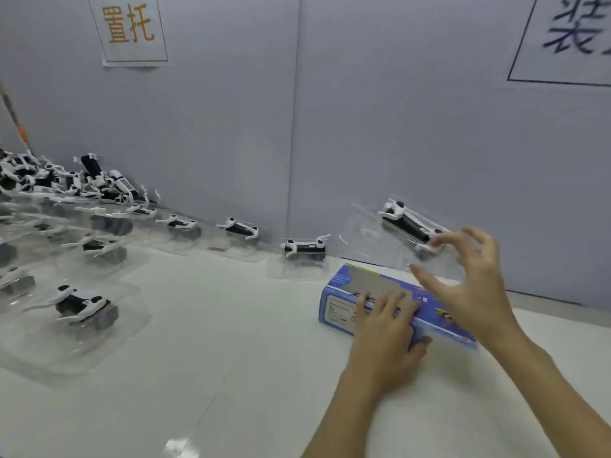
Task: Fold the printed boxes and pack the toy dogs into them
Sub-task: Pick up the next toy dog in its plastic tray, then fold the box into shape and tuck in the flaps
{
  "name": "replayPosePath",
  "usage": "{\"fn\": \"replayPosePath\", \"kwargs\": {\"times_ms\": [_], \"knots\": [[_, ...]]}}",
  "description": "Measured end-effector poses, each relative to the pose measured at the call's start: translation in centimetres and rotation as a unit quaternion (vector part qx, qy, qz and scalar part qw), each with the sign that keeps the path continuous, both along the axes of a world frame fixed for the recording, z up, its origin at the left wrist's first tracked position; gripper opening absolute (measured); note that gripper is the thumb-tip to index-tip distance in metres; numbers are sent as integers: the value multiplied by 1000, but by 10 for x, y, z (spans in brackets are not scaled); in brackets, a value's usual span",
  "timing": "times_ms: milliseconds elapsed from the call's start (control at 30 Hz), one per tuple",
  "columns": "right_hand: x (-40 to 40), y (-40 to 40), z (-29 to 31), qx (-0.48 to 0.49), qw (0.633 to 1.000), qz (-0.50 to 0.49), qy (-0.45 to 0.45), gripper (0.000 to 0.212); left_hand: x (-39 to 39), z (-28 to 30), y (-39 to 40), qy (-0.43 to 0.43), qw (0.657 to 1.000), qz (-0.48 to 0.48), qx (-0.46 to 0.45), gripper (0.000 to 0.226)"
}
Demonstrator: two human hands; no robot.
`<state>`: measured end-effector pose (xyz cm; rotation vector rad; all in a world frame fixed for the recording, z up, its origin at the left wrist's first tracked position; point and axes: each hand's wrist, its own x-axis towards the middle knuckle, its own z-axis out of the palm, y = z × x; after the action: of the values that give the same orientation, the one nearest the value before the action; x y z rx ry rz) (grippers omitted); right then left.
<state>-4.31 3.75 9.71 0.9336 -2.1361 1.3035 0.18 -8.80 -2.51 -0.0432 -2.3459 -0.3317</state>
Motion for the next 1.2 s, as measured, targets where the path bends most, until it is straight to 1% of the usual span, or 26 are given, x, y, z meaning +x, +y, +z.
{"fn": "replayPosePath", "kwargs": {"times_ms": [100, 167, 233, 300, 367, 400, 433, 467, 500, 533, 567, 600, 633, 700, 733, 767, 800, 833, 933, 1000, 1133, 1200], "knots": [[-22, 64, -33, -58, 991, -114, -50, 43, 5, 7, 1, 23, 1000, 11, 15, 44], [-31, 86, -61, -68, 982, -153, -89, 42, 6, 12, 2, 40, 998, 33, 28, 50], [-34, 93, -83, -46, 978, -155, -130, 42, 4, 11, -6, 69, 995, 53, 54, 52], [-35, 89, -96, 14, 978, -142, -150, 40, 5, 12, -10, 52, 991, 93, 75, 53], [-33, 84, -103, 75, 977, -130, -153, 33, 3, 11, -14, 51, 987, 135, 69, 60], [-32, 80, -103, 84, 974, -132, -161, 25, 3, 12, -16, 61, 984, 148, 76, 63], [-31, 78, -101, 82, 972, -132, -175, 23, 3, 14, -17, 69, 981, 149, 100, 64], [-30, 77, -97, 76, 971, -137, -182, 30, 3, 16, -18, 83, 978, 139, 128, 64], [-30, 78, -95, 62, 971, -144, -181, 36, 4, 17, -20, 99, 974, 128, 160, 61], [-30, 80, -91, 58, 971, -150, -177, 36, 5, 18, -22, 121, 966, 117, 195, 57], [-31, 83, -88, 62, 971, -149, -178, 31, 7, 20, -24, 147, 955, 106, 233, 50], [-31, 87, -84, 76, 968, -141, -192, 20, 8, 22, -25, 177, 942, 95, 268, 42], [-32, 91, -80, 107, 963, -121, -214, 17, 9, 26, -25, 203, 928, 87, 300, 34], [-31, 101, -72, 181, 948, -74, -252, 48, 11, 34, -25, 225, 909, 70, 344, 22], [-31, 103, -69, 208, 940, -63, -261, 59, 11, 37, -25, 221, 907, 61, 353, 16], [-28, 103, -64, 224, 937, -47, -265, 61, 12, 39, -24, 207, 910, 60, 355, 22], [-25, 102, -62, 230, 935, -25, -270, 58, 13, 40, -23, 184, 918, 58, 347, 30], [-22, 101, -61, 227, 933, 1, -279, 53, 14, 41, -22, 160, 926, 54, 336, 33], [-18, 101, -59, 208, 917, 92, -327, 47, 14, 37, -22, 109, 949, 35, 294, 26], [-15, 102, -58, 188, 910, 132, -344, 47, 14, 35, -23, 77, 955, 26, 286, 23], [-14, 100, -61, 134, 912, 147, -358, 48, 17, 40, -31, 29, 957, 18, 289, 22], [-14, 98, -62, 108, 914, 141, -365, 48, 21, 43, -36, -10, 958, 12, 287, 25]]}}
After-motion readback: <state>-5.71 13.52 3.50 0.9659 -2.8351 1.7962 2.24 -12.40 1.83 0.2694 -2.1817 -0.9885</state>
